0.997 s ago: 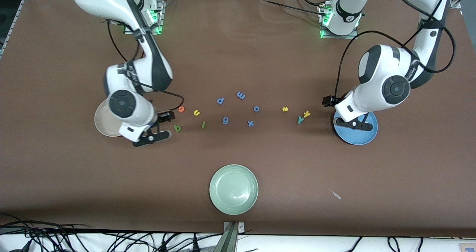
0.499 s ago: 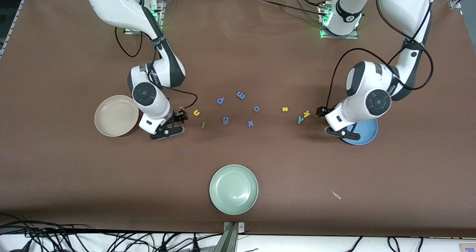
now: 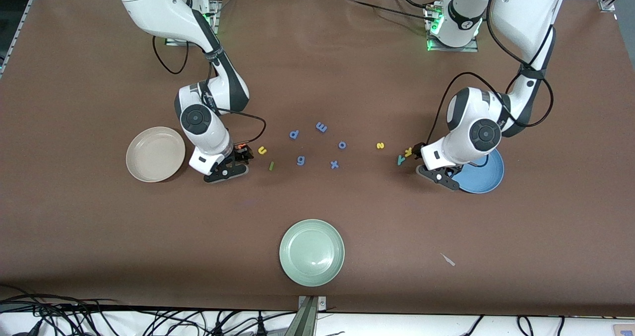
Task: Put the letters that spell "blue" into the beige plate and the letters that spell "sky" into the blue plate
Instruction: 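Grasp the green letter with the right gripper while the left gripper grasps the k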
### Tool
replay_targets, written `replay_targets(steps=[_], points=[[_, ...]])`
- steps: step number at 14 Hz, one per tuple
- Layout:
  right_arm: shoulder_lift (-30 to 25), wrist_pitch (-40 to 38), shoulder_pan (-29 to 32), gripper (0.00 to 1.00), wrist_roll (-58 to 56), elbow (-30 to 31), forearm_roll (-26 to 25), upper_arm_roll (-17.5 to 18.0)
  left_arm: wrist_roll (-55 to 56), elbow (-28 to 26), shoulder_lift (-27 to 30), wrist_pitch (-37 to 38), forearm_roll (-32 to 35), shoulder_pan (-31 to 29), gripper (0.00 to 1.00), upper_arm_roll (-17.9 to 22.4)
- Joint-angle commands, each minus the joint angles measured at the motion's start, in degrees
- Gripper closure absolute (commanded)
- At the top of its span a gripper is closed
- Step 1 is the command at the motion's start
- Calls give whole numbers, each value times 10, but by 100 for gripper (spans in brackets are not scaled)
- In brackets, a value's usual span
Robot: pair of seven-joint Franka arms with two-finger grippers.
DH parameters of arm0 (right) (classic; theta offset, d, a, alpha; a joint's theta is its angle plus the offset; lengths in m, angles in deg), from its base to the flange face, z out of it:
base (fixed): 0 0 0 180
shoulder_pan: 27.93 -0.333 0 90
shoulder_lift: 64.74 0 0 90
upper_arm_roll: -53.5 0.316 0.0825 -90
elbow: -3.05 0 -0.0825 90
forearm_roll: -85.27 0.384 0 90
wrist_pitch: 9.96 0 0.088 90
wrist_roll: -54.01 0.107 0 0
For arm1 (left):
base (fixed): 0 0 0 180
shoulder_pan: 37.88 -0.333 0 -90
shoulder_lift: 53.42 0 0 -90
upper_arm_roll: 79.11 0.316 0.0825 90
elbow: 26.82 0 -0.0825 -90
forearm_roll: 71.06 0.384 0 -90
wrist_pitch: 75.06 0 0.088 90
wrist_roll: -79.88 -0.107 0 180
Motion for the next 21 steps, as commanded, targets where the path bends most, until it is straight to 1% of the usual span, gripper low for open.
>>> replay_targets(steps=[1,2,3,7,8,10,12,14,16,18,19,20,21], points=[[3,22,3,12,4,11,7,4,-43,-14,4,-12,-12,4,10,-6],[3,24,3,17,4,10,7,4,-37,-14,5,-10,-12,5,10,-10],[4,25,3,24,4,9,7,4,-34,-14,5,-10,-13,6,10,-19],[10,28,7,28,4,5,7,6,-34,-13,5,-12,-12,15,9,-24],[12,28,8,30,3,2,12,10,-34,-14,5,-13,-12,15,9,-24],[19,36,8,32,2,-4,26,14,-34,-22,5,-17,-12,16,10,-28],[20,37,8,56,-3,-4,26,16,-34,-31,5,-25,-11,16,11,-32],[20,38,9,76,-6,-4,26,16,-34,-44,5,-42,-11,15,12,-34],[24,43,10,99,-19,-4,27,16,-34,-60,6,-55,-11,15,18,-41],[20,38,17,100,-22,-6,27,16,-34,-72,7,-64,-11,15,18,-43],[17,17,24,100,-27,-15,27,16,-34,-75,9,-64,-11,15,19,-47],[14,-11,28,100,-41,-25,28,15,-34,-76,9,-64,-11,15,22,-49],[14,-19,29,100,-44,-31,30,15,-34,-77,9,-64,-11,15,26,-49]])
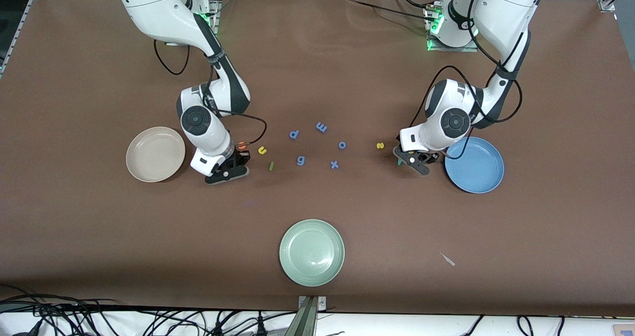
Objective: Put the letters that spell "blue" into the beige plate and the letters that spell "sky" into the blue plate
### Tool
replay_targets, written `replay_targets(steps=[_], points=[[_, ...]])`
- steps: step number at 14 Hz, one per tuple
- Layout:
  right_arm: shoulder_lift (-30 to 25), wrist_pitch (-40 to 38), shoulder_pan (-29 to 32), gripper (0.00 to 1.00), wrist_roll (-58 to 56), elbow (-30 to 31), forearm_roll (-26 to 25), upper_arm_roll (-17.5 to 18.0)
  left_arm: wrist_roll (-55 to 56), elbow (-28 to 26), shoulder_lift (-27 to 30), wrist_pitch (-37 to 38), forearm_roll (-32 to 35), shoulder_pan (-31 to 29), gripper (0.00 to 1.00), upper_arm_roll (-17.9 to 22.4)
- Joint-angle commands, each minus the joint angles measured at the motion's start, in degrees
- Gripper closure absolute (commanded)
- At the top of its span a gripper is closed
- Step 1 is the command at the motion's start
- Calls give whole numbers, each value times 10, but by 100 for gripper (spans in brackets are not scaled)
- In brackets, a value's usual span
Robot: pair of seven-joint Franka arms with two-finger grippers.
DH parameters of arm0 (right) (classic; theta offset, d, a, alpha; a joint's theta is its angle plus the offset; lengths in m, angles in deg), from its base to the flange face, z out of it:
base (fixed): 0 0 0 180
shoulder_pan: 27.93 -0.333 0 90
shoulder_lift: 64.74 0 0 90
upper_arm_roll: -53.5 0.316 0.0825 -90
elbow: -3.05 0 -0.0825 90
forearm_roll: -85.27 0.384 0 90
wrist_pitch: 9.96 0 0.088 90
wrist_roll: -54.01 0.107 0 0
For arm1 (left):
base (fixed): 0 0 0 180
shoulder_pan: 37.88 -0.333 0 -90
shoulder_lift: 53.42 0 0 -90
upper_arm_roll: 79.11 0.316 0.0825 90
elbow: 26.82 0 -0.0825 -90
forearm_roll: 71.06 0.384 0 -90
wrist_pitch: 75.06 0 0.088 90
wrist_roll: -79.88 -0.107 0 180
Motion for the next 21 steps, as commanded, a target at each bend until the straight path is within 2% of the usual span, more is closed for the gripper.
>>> replay_targets(steps=[1,3,5,7,8,11,14,15,16,17,19,21], points=[[2,-31,14,100,-28,-24,15,6,-14,-16,12,-8,-11,2,35,-2],[-12,-55,22,100,-37,-24,15,3,-14,-16,12,-8,-11,1,63,-2],[-39,-102,50,100,-81,-22,15,0,-15,-16,12,-8,-11,1,82,-2],[-68,-162,62,100,-128,-7,15,-31,-20,-16,13,-8,-11,1,97,-2],[-82,-182,62,100,-150,-2,15,-56,-23,-16,16,-7,-11,0,100,-2],[-100,-213,62,100,-202,22,15,-119,-22,-9,43,4,-5,-14,100,-2],[-96,-201,64,100,-204,59,16,-143,-25,-9,87,46,-4,-59,100,-1],[-95,-201,64,96,-202,68,17,-144,-25,-9,98,64,-4,-73,100,-1],[-92,-202,70,35,-195,70,20,-144,-26,-10,107,80,-2,-85,100,0],[-91,-205,75,0,-191,66,21,-143,-41,-11,110,90,10,-99,100,0],[-99,-210,68,0,-124,53,27,-133,-90,-11,108,87,34,-124,100,1],[-99,-204,64,0,-36,44,29,-93,-95,-12,105,86,38,-132,97,3]])
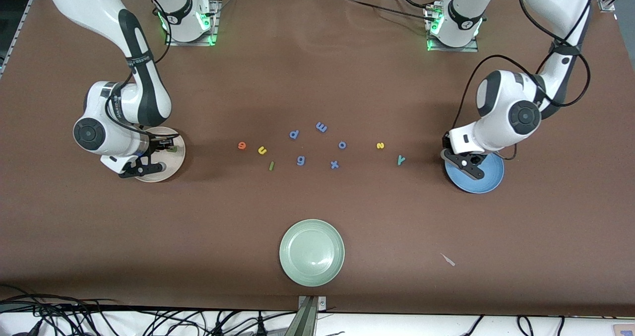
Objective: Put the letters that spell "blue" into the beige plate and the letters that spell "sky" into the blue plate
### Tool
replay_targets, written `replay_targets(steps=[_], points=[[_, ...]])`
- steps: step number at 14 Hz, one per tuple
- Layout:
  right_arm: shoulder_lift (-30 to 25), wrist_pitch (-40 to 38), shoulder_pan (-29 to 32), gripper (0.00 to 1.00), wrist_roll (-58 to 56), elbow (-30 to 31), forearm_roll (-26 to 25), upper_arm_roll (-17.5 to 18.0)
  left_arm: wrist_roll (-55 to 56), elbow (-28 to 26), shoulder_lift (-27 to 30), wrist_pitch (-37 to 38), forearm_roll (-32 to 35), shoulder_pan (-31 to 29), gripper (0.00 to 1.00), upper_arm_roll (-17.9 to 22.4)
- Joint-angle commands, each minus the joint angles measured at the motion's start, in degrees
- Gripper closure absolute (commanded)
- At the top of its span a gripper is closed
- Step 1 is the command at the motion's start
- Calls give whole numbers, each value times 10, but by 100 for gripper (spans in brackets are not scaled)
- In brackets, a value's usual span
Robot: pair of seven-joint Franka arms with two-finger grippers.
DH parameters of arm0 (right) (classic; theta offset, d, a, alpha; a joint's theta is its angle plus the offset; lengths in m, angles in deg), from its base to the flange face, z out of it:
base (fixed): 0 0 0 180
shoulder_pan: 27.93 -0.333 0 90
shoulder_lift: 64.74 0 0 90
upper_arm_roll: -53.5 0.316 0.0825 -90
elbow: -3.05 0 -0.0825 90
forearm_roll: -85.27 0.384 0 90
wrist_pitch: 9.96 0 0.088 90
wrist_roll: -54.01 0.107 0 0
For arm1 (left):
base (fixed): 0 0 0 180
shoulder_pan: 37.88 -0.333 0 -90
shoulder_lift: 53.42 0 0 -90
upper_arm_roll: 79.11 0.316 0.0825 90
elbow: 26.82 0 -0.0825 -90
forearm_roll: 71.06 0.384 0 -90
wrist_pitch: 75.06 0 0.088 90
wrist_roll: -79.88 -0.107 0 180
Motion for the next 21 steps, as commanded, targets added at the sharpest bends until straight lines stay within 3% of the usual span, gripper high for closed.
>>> replay_targets(steps=[1,3,5,7,11,15,18,21], points=[[-8,13,-4,0,108,-11,14,47,-18,-11,2,0,13,-7,95,0],[3,41,-10,0,170,-16,20,74,-18,-11,-4,-4,13,-16,79,1],[8,76,-10,0,263,-16,24,113,-18,-12,-7,-9,14,-17,41,1],[21,114,-10,0,325,-15,26,148,-18,-12,-7,-10,13,-17,35,1],[38,137,-11,0,377,-14,29,182,-9,-7,-7,-10,6,-12,34,-1],[47,137,-27,0,387,-11,29,187,2,-5,-37,-81,-80,67,35,-3],[50,138,-32,1,387,-8,29,187,3,23,-76,-100,-84,91,35,-3],[50,143,-34,17,386,4,29,188,48,41,-95,-101,-83,111,37,-3]])
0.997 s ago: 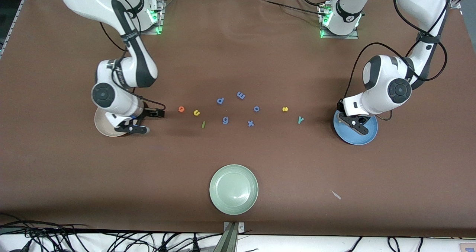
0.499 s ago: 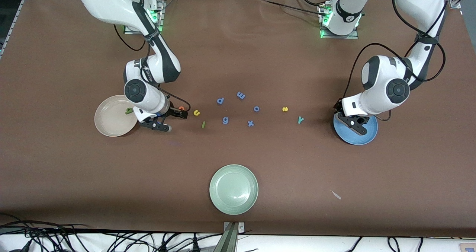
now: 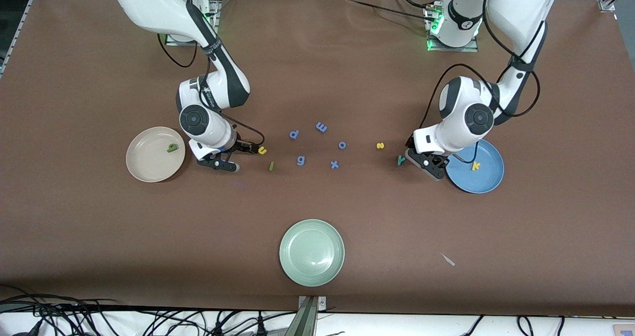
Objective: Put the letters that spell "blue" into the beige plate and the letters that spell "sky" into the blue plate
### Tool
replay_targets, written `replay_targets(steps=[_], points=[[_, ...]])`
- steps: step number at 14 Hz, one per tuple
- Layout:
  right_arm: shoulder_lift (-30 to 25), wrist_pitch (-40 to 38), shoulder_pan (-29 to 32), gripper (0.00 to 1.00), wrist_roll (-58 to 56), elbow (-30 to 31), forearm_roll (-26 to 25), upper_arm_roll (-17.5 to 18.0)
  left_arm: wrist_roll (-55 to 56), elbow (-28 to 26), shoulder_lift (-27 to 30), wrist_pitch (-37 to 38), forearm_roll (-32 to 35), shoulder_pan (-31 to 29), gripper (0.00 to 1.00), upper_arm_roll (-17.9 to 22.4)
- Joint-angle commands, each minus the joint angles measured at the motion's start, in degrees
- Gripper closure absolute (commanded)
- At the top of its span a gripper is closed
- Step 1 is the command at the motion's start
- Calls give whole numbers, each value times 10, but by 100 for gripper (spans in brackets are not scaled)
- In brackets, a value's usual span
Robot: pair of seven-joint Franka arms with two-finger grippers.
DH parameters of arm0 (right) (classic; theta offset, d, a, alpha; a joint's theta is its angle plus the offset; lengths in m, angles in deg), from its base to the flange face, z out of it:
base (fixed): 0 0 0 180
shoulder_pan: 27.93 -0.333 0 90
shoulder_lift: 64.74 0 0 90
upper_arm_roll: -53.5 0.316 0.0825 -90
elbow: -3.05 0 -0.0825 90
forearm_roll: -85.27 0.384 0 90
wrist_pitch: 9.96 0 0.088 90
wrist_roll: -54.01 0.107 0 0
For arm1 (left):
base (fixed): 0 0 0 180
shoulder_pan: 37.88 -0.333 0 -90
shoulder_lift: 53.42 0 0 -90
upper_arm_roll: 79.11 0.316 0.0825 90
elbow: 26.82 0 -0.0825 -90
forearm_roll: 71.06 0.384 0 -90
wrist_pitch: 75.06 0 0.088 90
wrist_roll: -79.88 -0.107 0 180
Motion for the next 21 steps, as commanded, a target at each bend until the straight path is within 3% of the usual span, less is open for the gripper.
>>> replay_targets(steps=[1,6,8,10,12,14,16,18,21], points=[[-4,10,-3,29,-1,15,10,1,44,28,-23,2,-13,20,37,4],[-4,10,-3,84,-9,19,9,1,85,25,-42,-36,-4,44,36,4],[-5,7,-3,96,-11,17,9,1,85,24,-50,-39,-4,58,36,4],[-12,-15,-1,99,-18,1,8,-2,83,21,-54,-39,-4,59,36,4],[-18,-119,6,100,-58,-46,7,-27,78,21,-54,-39,7,59,41,4],[-36,-178,6,100,-146,-56,6,-74,78,21,-53,-39,34,57,58,4],[-47,-191,5,100,-214,-47,5,-116,77,21,-53,-38,37,56,83,4],[-45,-206,6,98,-238,-41,0,-152,77,21,-52,-36,37,55,100,4],[-29,-203,7,98,-278,-33,-2,-196,79,21,-38,-31,37,45,100,4]])
